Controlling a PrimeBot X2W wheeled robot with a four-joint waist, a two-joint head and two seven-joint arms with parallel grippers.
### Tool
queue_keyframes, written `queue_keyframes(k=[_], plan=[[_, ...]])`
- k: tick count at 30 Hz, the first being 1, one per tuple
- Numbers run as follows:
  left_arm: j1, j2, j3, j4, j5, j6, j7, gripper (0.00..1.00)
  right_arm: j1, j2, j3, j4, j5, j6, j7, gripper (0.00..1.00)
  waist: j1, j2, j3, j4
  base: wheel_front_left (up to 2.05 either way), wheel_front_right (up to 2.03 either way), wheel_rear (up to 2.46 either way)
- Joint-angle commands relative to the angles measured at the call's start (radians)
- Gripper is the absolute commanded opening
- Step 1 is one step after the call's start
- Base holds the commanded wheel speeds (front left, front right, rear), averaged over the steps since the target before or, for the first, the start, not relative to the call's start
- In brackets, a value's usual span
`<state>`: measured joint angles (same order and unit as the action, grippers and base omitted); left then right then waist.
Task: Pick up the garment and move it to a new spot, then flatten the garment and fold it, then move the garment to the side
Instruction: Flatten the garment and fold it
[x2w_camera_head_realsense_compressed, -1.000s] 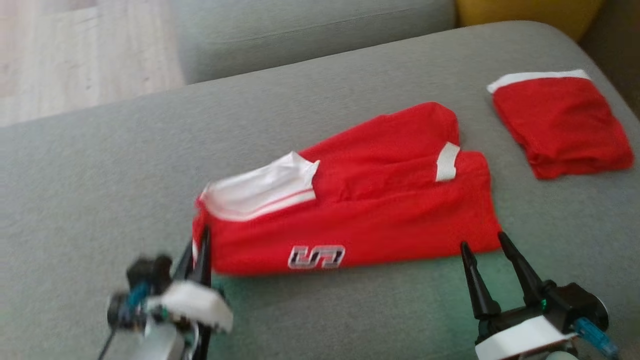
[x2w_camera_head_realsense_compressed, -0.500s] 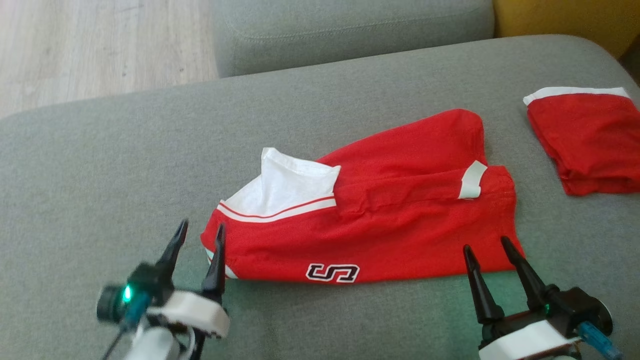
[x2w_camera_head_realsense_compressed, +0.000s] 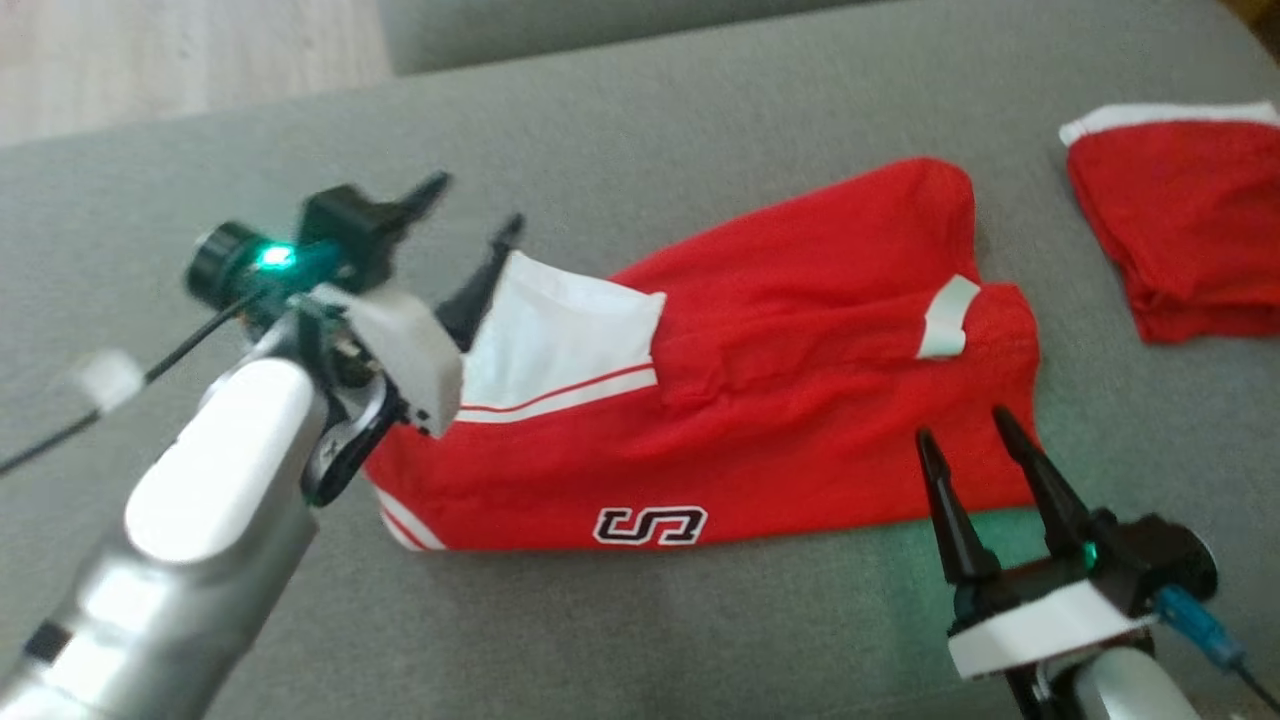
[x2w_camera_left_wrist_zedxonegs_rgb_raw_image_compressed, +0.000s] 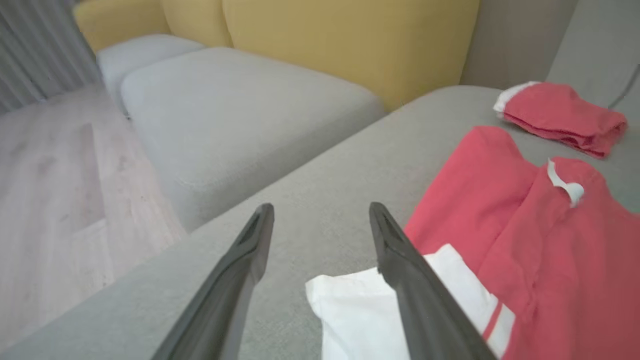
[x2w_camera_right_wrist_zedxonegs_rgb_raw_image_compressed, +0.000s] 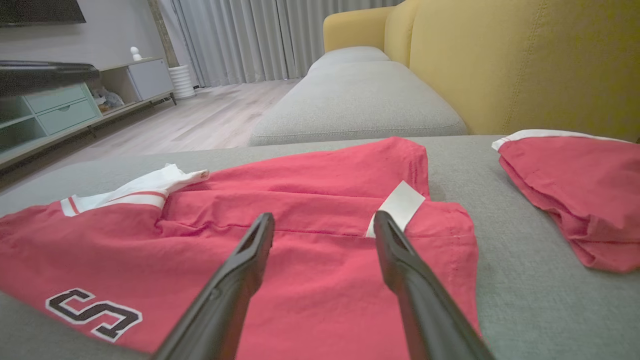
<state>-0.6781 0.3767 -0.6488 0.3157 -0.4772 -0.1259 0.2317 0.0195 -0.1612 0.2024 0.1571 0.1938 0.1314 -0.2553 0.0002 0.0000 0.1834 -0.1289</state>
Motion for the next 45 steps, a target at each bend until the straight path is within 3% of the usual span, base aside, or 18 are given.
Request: queue_keyframes(k=[1, 8, 16, 23, 33, 45], plan=[[-0.053, 0.044, 0.019, -0.018, -0.014, -0.004, 0.008, 1.00, -0.025, -0.017, 0.023, -0.032, 0.006, -0.001, -0.006, 1.00, -0.0002, 0.0000, 0.036, -0.027, 0.00, 0.00, 0.00], [-0.194, 0.113, -0.155, 0.146, -0.101, -0.005, 0.055, 1.00, -0.069, -0.015, 0.031, -0.031, 0.013, -0.001, -0.006, 1.00, -0.0002, 0.0000, 0.107, -0.078, 0.00, 0.00, 0.00], [-0.257, 0.129, -0.263, 0.265, -0.178, -0.005, 0.000, 1.00, -0.086, -0.015, 0.029, -0.029, 0.018, -0.001, -0.006, 1.00, -0.0002, 0.0000, 0.135, -0.109, 0.00, 0.00, 0.00], [-0.300, 0.119, -0.299, 0.370, -0.204, -0.005, -0.038, 1.00, -0.095, -0.014, 0.028, -0.033, 0.016, -0.001, -0.006, 1.00, -0.0002, 0.0000, 0.143, -0.120, 0.00, 0.00, 0.00], [-0.338, 0.119, -0.338, 0.377, -0.277, -0.005, -0.041, 1.00, -0.090, -0.009, 0.020, -0.034, 0.011, -0.001, -0.006, 1.00, -0.0002, 0.0000, 0.148, -0.115, 0.00, 0.00, 0.00], [-0.327, 0.169, -0.398, 0.304, -0.387, -0.005, 0.052, 1.00, -0.099, -0.006, 0.018, -0.038, 0.009, -0.001, -0.006, 1.00, -0.0002, 0.0000, 0.167, -0.107, 0.00, 0.00, 0.00]])
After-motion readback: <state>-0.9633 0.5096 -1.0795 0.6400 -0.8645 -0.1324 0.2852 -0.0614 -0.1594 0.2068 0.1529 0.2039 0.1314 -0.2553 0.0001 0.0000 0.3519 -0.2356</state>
